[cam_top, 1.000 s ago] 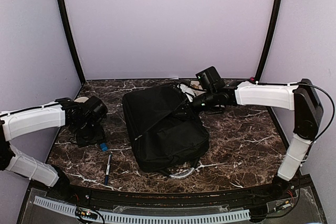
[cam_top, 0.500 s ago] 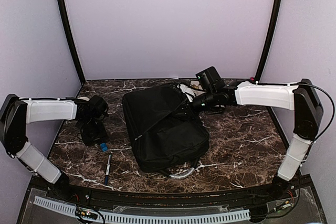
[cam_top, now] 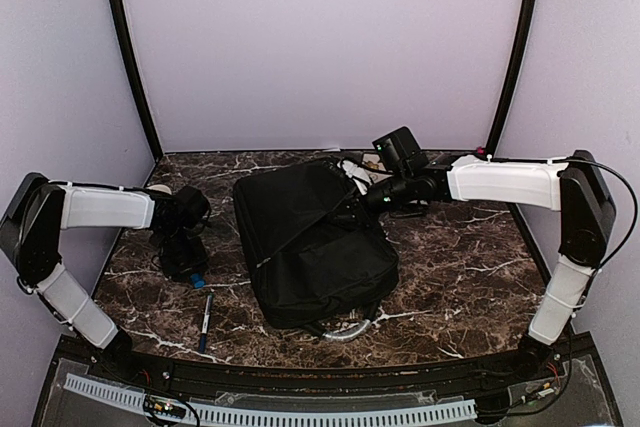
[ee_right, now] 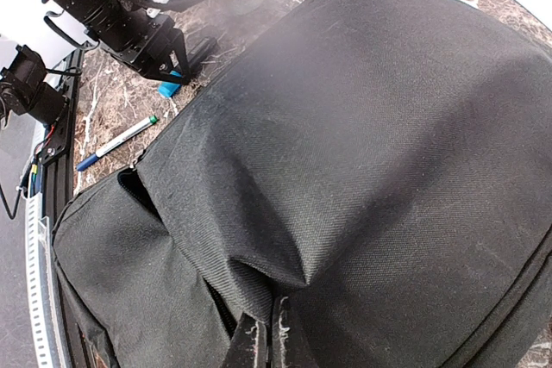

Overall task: Pack the student bag
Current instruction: Pick up the pen at the center of the board, then place the pen in the second largest pocket of the bag.

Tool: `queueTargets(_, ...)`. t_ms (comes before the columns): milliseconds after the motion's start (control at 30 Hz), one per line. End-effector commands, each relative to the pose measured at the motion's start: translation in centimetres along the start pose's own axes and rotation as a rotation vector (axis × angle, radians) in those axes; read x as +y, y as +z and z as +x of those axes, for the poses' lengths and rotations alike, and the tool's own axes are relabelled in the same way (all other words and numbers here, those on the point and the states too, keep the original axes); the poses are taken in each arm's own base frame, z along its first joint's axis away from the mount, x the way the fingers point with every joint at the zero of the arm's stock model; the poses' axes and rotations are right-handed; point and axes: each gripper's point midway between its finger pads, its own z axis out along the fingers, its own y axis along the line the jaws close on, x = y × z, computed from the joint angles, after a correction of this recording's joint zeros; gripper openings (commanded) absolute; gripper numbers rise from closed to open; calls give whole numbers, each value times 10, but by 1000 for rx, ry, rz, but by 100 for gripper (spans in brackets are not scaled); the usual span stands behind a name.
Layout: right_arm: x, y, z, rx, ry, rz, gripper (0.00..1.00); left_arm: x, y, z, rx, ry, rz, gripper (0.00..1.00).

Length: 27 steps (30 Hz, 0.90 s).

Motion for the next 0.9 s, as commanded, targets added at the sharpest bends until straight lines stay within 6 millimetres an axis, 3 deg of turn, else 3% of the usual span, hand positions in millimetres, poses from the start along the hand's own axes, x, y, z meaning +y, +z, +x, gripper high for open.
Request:
queueTargets(0, 26, -5, -19, -59, -48, -85, 0, 1, -2, 0, 10, -18, -5, 32)
queueTargets(267, 26, -6, -19, -59, -48, -83, 0, -12, -31, 4, 29, 26, 98, 13)
queueTargets(500, 26, -3, -16, -53, -42, -92, 0, -25, -77, 14, -39, 197, 134, 9)
queueTargets(600, 26, -2, -15, -49, -40, -96, 0, -41, -103, 23, -74, 268, 144, 9)
queueTargets(700, 25, 0, -14, -45, -35, -96, 0, -70, -134, 43, -91, 342, 234, 9)
queueTargets(867, 23, 4, -12, -36, -24, -95, 0, -113, -162, 87, -47, 471, 361, 9)
